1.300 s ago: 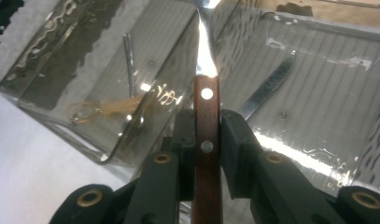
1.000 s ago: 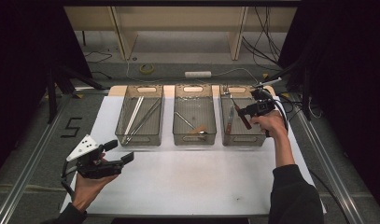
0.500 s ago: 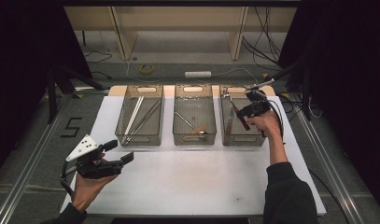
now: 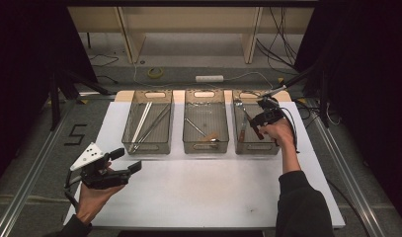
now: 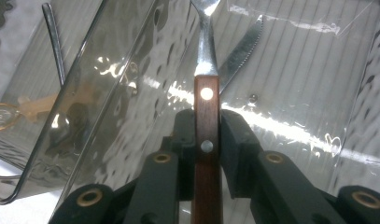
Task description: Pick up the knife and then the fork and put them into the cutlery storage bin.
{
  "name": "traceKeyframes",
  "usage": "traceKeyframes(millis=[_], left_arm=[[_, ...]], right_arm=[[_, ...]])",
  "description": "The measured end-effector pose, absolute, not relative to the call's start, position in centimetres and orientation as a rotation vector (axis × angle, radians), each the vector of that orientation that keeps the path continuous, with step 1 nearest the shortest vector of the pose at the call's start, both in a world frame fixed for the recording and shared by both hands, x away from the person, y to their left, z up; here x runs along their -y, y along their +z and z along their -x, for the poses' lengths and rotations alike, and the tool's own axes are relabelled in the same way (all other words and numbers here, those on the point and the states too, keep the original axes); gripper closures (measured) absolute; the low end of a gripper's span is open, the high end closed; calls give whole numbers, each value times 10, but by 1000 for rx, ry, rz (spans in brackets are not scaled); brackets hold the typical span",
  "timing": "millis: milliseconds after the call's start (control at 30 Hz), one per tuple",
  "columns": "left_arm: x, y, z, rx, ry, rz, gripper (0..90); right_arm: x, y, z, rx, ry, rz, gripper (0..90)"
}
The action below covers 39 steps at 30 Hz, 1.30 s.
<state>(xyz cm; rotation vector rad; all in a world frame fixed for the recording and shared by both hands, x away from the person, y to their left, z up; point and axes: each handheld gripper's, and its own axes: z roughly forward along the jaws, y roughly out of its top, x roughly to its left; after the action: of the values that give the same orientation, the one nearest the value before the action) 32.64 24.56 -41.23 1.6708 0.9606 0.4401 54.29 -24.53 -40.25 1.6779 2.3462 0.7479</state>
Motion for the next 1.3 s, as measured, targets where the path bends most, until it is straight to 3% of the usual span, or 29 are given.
traceKeyframes(millis=[500, 633, 1300], left_arm=[[-246, -413, -327, -963, 439, -1671, 157], [-246, -412, -326, -961, 439, -1674, 157], [-245, -413, -327, -960, 436, -1681, 157]], right_arm=[[240, -411, -548, -2355, 701, -1707, 755], [238, -408, -547, -2352, 728, -1697, 619], [223, -389, -519, -2342, 898, -1549, 424]])
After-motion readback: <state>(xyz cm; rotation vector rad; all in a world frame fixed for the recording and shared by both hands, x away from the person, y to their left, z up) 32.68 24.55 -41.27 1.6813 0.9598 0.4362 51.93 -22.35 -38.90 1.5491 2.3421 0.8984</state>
